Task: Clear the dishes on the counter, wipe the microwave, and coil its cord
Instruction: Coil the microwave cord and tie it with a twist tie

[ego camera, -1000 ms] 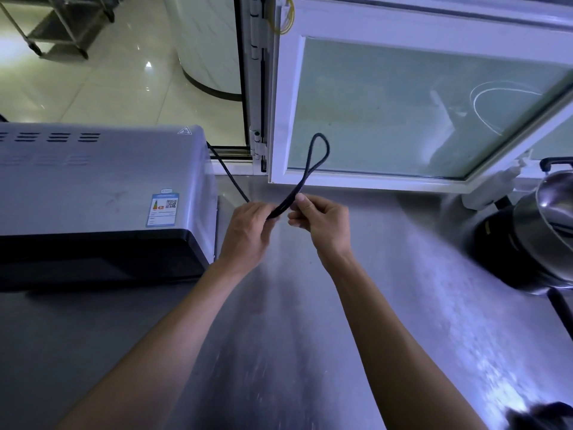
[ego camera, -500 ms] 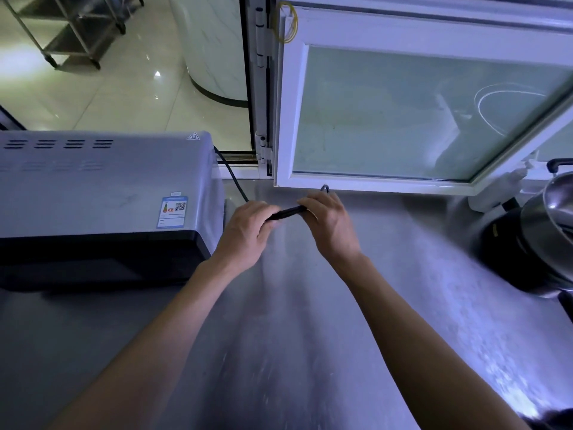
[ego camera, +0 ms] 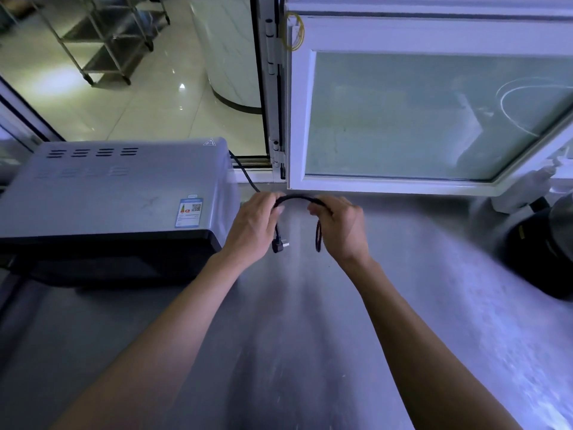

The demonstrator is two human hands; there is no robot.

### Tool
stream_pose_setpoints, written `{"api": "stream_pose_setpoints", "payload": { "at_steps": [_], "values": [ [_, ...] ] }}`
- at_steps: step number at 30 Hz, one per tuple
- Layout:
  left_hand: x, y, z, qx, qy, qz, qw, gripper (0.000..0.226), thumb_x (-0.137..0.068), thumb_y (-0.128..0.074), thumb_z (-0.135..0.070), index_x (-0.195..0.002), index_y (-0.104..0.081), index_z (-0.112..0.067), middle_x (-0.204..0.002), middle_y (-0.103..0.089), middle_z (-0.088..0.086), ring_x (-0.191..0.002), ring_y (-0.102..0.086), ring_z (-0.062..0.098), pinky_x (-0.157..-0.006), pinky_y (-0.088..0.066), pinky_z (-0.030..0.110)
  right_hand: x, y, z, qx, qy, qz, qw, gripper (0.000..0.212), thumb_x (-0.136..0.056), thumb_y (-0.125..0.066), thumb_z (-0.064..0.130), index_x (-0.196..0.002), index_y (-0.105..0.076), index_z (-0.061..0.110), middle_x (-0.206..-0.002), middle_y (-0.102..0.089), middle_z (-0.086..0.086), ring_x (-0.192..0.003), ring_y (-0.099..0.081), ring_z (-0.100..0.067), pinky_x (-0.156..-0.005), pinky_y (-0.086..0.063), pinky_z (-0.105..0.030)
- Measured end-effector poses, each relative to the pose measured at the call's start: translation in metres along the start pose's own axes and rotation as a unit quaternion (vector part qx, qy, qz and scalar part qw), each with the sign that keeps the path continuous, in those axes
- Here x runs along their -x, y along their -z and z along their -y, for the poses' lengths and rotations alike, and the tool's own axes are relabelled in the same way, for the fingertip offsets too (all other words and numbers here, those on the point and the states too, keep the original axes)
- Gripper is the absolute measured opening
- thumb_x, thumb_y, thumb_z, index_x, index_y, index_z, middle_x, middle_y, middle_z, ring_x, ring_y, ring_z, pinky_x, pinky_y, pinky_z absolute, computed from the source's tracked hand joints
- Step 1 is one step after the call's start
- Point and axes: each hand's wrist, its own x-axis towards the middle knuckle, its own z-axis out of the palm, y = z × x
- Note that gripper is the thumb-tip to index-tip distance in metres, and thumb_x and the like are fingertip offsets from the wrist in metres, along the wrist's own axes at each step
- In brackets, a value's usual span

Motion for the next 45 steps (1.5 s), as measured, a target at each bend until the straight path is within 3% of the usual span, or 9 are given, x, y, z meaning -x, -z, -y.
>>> {"api": "stream_pose_setpoints", "payload": {
  "at_steps": [4,11,13,19,25,30,35,41,45],
  "values": [
    [-0.01,0.003,0.016,0.029,0.072,-0.002,0.997,0.012,-0.103,-0.044,-0.013,-0.101,-0.054,-0.007,-0.095,-0.055,0.003,-0.079,-0.054,0.021,-0.066,-0.045,0.037,-0.007,-0.001,0.015,-0.034,-0.059,0.008,0.998,0.016,-0.093,-0.061,0.012,-0.08,-0.069,0.008,-0.07,-0.067,-0.001,-0.067,-0.058,-0.024,-0.065,-0.047,-0.039],
    [-0.015,0.02,0.041,0.114,0.04,0.023,0.992,0.025,-0.106,-0.038,-0.019,-0.113,-0.06,-0.007,-0.106,-0.059,0.002,-0.092,-0.058,0.018,-0.077,-0.055,0.042,-0.015,-0.032,0.042,-0.084,-0.127,-0.05,0.987,0.022,-0.094,-0.059,0.02,-0.073,-0.063,0.017,-0.065,-0.066,0.008,-0.061,-0.058,-0.015,-0.057,-0.044,-0.024],
    [-0.015,0.024,0.043,0.142,0.034,0.022,0.989,0.026,-0.106,-0.039,-0.019,-0.116,-0.06,-0.009,-0.109,-0.061,0.003,-0.098,-0.059,0.018,-0.084,-0.053,0.041,-0.017,-0.044,0.05,-0.105,-0.148,-0.074,0.981,0.021,-0.096,-0.058,0.02,-0.075,-0.062,0.017,-0.064,-0.066,0.01,-0.056,-0.057,-0.009,-0.055,-0.044,-0.018],
    [-0.022,0.029,0.035,0.212,0.02,0.067,0.975,0.033,-0.104,-0.043,-0.019,-0.135,-0.052,-0.013,-0.13,-0.057,0.004,-0.126,-0.05,0.018,-0.107,-0.04,0.039,-0.032,-0.056,0.067,-0.132,-0.183,-0.144,0.964,0.024,-0.096,-0.055,0.024,-0.074,-0.061,0.019,-0.07,-0.069,0.006,-0.057,-0.06,-0.013,-0.057,-0.052,-0.027],
    [-0.028,0.016,0.039,0.137,-0.011,0.148,0.979,0.065,-0.098,-0.051,-0.051,-0.152,-0.028,-0.025,-0.15,-0.041,-0.003,-0.139,-0.036,0.015,-0.114,-0.031,0.035,-0.038,-0.057,0.062,-0.171,-0.196,-0.151,0.954,0.026,-0.097,-0.056,0.022,-0.075,-0.065,0.013,-0.07,-0.071,0.002,-0.055,-0.061,-0.013,-0.054,-0.051,-0.024],
    [-0.036,0.002,0.032,0.124,0.018,0.16,0.979,0.046,-0.103,-0.042,-0.045,-0.141,-0.045,-0.02,-0.135,-0.055,0.0,-0.127,-0.048,0.019,-0.105,-0.039,0.041,-0.043,-0.048,0.043,-0.212,-0.224,-0.145,0.94,0.027,-0.099,-0.054,0.021,-0.076,-0.065,0.011,-0.072,-0.072,0.001,-0.056,-0.062,-0.014,-0.056,-0.05,-0.025],
    [-0.047,0.003,0.029,0.045,-0.013,0.153,0.987,0.03,-0.107,-0.037,-0.038,-0.112,-0.057,-0.016,-0.085,-0.055,-0.004,-0.083,-0.057,0.024,-0.082,-0.046,0.047,-0.049,-0.047,0.03,-0.289,-0.248,-0.131,0.915,0.028,-0.101,-0.054,0.022,-0.079,-0.067,0.01,-0.077,-0.074,-0.004,-0.058,-0.062,-0.015,-0.061,-0.053,-0.03],
    [-0.054,0.0,0.026,0.091,0.046,0.148,0.984,0.027,-0.107,-0.036,-0.025,-0.091,-0.058,-0.02,-0.077,-0.06,-0.012,-0.07,-0.054,0.007,-0.087,-0.045,0.044,-0.063,-0.05,0.028,-0.298,-0.252,-0.12,0.913,0.025,-0.099,-0.057,0.021,-0.08,-0.067,0.008,-0.076,-0.074,-0.005,-0.057,-0.063,-0.017,-0.062,-0.057,-0.034],
    [-0.055,0.002,0.032,0.139,0.093,0.171,0.971,0.027,-0.106,-0.038,-0.025,-0.088,-0.058,-0.021,-0.081,-0.063,-0.009,-0.078,-0.06,0.015,-0.089,-0.043,0.047,-0.065,-0.051,0.027,-0.276,-0.256,-0.109,0.92,0.025,-0.099,-0.058,0.02,-0.082,-0.069,0.005,-0.075,-0.074,-0.004,-0.055,-0.063,-0.014,-0.057,-0.054,-0.028]
  ]
}}
